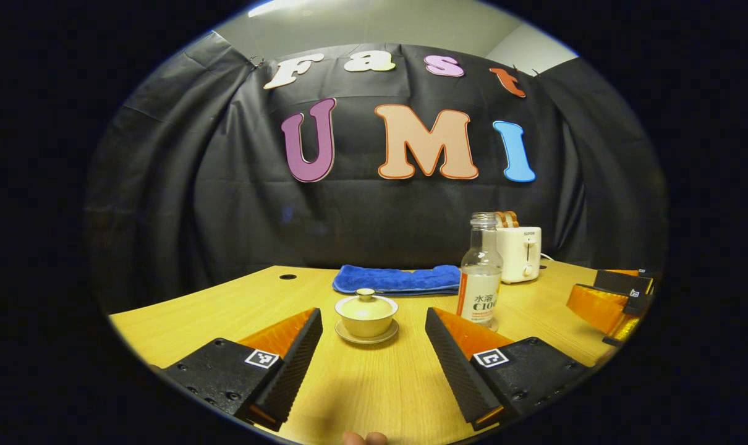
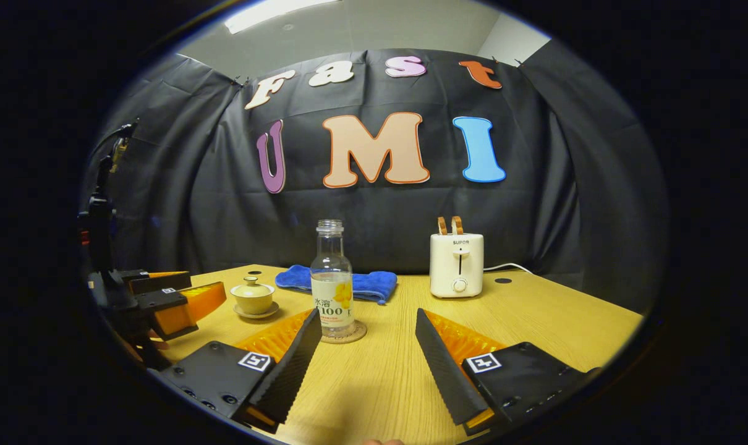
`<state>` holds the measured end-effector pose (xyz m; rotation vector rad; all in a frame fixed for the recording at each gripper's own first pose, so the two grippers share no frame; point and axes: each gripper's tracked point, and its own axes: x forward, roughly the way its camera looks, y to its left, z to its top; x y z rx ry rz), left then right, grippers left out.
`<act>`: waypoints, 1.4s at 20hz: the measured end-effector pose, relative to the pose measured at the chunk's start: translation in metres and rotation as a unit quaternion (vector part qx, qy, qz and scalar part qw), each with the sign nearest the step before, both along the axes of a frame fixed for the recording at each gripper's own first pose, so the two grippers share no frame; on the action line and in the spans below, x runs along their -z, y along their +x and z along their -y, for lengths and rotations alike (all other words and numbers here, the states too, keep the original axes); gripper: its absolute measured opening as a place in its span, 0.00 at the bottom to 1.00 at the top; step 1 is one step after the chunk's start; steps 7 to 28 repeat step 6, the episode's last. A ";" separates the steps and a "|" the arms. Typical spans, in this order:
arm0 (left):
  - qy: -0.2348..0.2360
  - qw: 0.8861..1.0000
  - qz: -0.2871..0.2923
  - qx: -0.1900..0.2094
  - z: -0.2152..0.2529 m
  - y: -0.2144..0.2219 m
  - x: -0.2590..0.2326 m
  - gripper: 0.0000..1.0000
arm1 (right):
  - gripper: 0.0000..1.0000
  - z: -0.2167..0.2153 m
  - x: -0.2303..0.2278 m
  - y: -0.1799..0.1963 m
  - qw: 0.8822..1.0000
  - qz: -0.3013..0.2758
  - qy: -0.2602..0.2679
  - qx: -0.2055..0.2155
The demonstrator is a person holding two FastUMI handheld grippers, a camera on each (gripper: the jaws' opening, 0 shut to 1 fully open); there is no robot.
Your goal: Open the teacup lid with one hand, grasp the water bottle and pour water into the teacup with the other hand; after pouring, place the water bottle on the coaster and then close the teacup lid.
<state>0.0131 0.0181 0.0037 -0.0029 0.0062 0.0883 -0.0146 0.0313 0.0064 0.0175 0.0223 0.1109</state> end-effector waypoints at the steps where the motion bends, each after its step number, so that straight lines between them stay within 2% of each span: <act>1: 0.000 1.000 -0.003 -0.004 0.001 -0.005 0.002 0.98 | 0.98 0.001 0.000 -0.003 1.000 0.001 0.000 0.004; 2: 0.001 1.000 -0.002 -0.004 0.004 -0.010 0.001 0.98 | 0.95 0.002 0.000 -0.006 1.000 0.000 0.000 0.006; 3: 0.000 1.000 -0.001 -0.002 0.008 -0.015 0.000 1.00 | 0.98 0.002 -0.001 -0.008 1.000 0.000 0.000 0.008; 6: 0.001 1.000 0.001 0.009 0.020 -0.027 0.000 0.98 | 0.98 -0.001 -0.001 -0.017 1.000 0.000 -0.001 0.009; 28: 0.001 1.000 0.001 0.009 0.020 -0.027 0.000 0.98 | 0.98 -0.001 -0.001 -0.017 1.000 0.000 -0.001 0.009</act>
